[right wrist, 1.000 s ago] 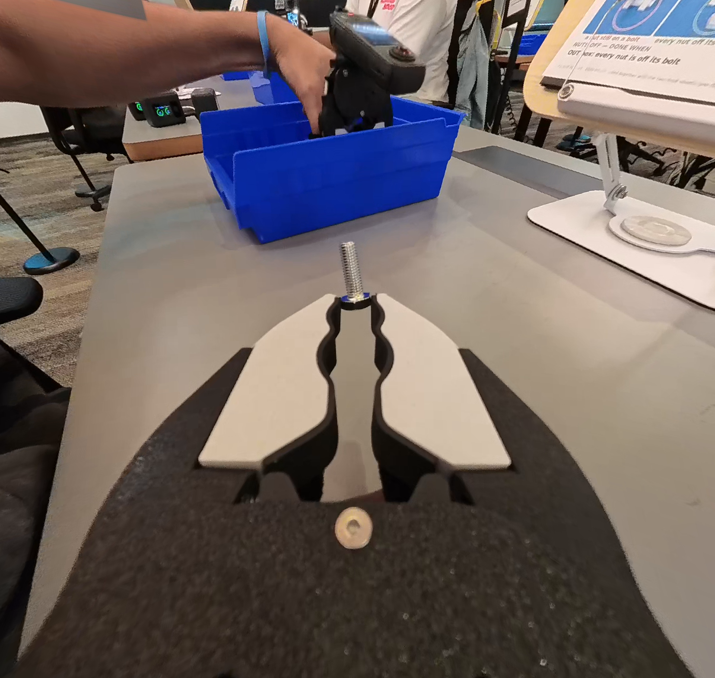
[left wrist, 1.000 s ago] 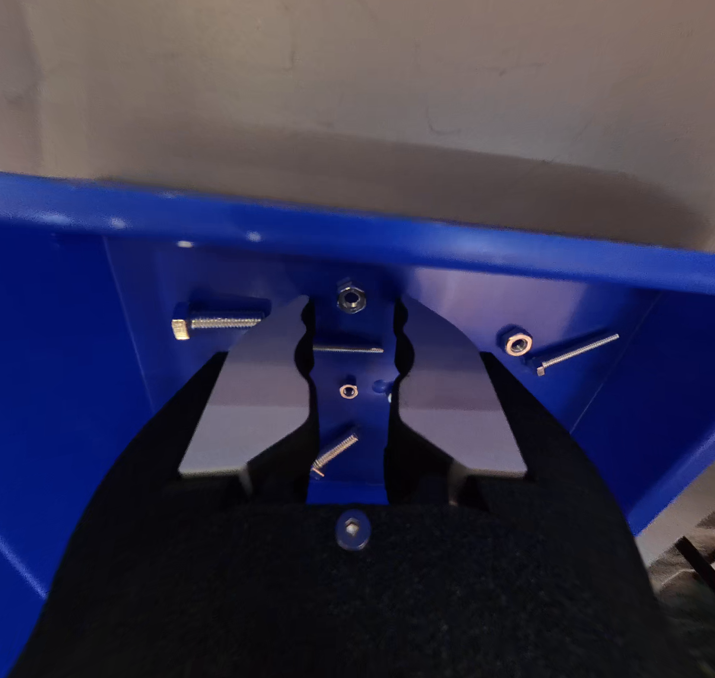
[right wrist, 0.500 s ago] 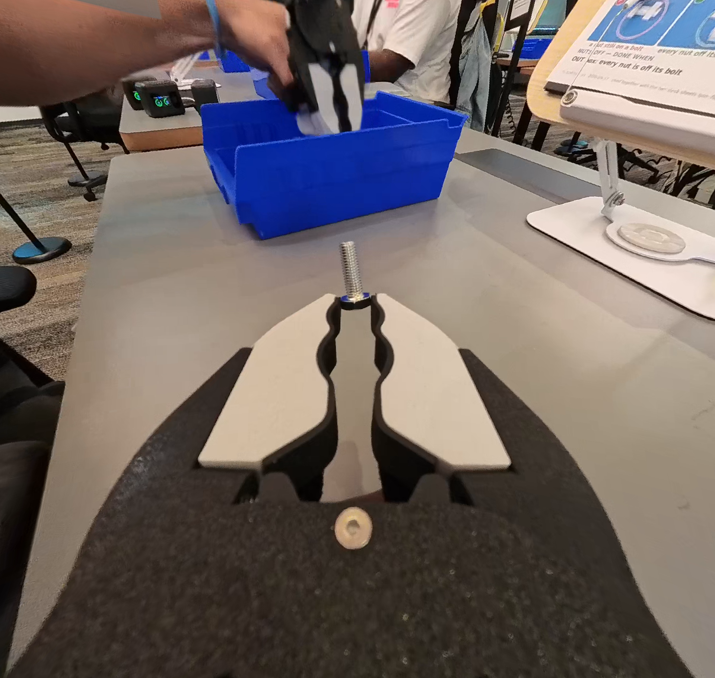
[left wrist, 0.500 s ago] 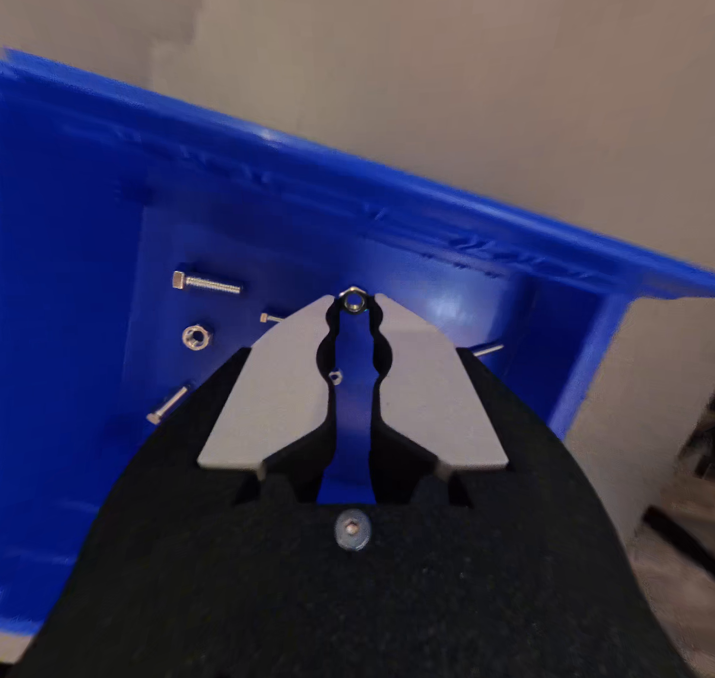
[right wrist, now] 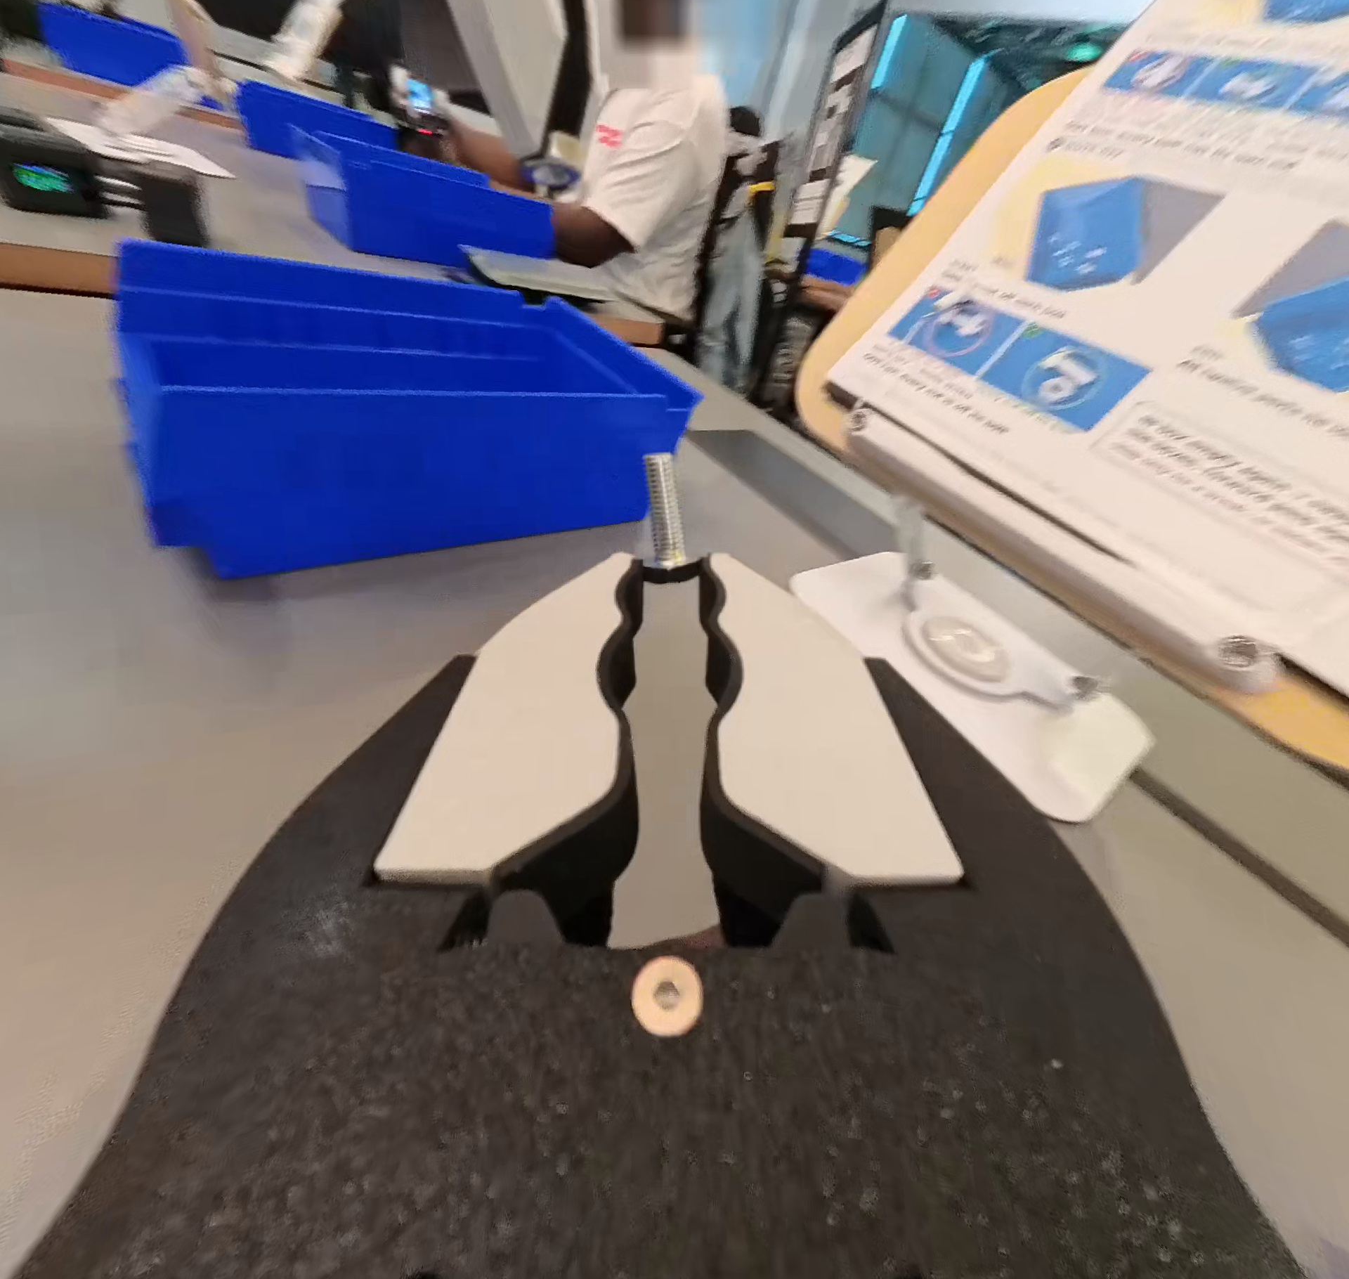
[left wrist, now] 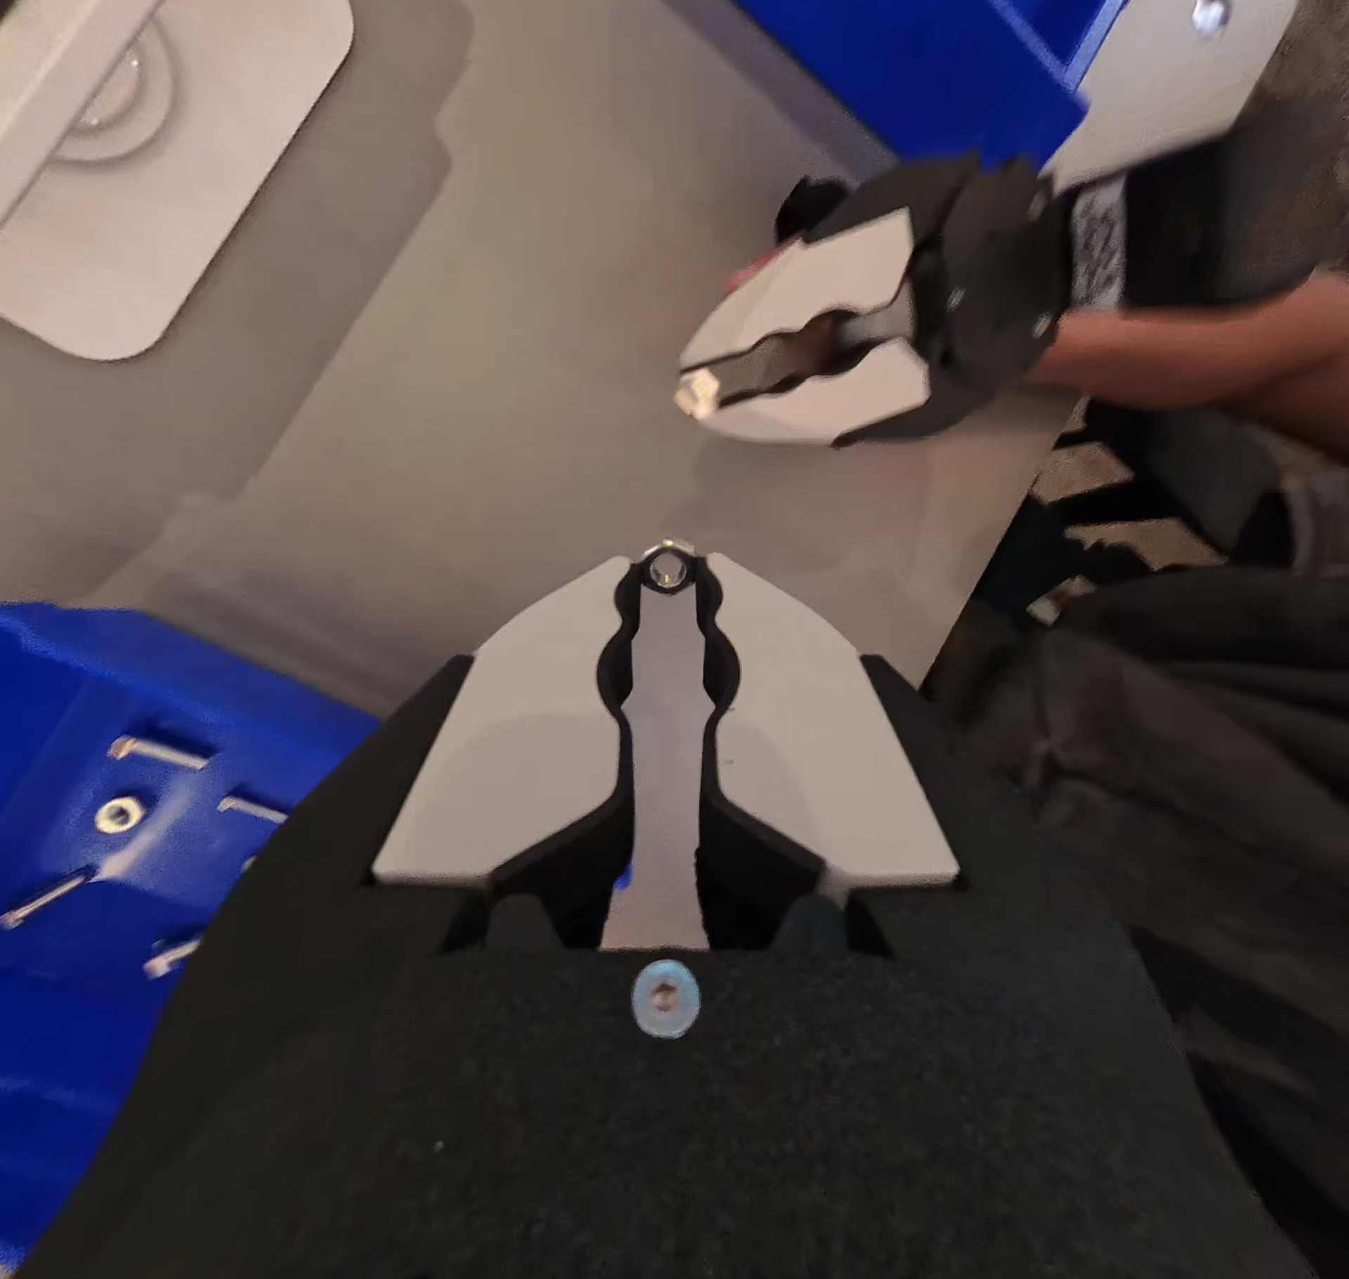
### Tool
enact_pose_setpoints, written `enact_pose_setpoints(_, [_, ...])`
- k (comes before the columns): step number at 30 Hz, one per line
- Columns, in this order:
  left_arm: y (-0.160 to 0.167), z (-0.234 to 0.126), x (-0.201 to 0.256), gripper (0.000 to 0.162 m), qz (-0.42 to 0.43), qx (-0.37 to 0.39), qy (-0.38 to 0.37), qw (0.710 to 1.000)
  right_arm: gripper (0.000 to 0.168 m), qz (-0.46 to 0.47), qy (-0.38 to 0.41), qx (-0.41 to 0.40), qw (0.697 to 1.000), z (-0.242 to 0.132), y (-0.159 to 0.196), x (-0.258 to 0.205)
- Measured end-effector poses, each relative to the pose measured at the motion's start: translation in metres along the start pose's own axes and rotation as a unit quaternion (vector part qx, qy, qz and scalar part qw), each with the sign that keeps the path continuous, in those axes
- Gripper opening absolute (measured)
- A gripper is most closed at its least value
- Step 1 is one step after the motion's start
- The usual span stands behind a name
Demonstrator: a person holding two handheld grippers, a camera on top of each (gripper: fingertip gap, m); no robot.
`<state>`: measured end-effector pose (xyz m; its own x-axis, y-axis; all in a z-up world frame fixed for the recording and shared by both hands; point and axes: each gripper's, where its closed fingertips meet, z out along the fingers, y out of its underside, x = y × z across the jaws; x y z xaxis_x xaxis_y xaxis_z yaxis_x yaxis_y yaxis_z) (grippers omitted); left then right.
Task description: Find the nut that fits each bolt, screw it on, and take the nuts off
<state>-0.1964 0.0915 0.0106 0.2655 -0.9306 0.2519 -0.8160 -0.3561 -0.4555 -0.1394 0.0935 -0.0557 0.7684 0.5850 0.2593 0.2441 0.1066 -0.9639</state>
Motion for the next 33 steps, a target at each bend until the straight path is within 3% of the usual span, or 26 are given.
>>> enact_pose_setpoints(2, [-0.018, 0.012, 0.011, 0.014, -0.027, 0.002, 0.012, 1.000, 0.014, -0.020, 0.056, 0.006, 0.998, -0.001, -0.001, 0.012])
enact_pose_setpoints(8, [-0.037, 0.048, 0.020, 0.014, -0.065, -0.028, 0.006, 0.997, 0.015, -0.066, 0.104, 0.017, 0.992, -0.015, -0.009, 0.016])
enact_pose_setpoints(19, [-0.043, 0.064, 0.024, 0.014, -0.077, -0.035, 0.005, 0.996, 0.014, -0.029, 0.096, 0.018, 0.995, -0.023, -0.010, 0.021])
enact_pose_setpoints(33, [-0.049, 0.072, 0.021, 0.014, -0.109, 0.018, 0.004, 0.994, 0.014, -0.031, 0.117, -0.004, 0.993, -0.023, -0.004, 0.028])
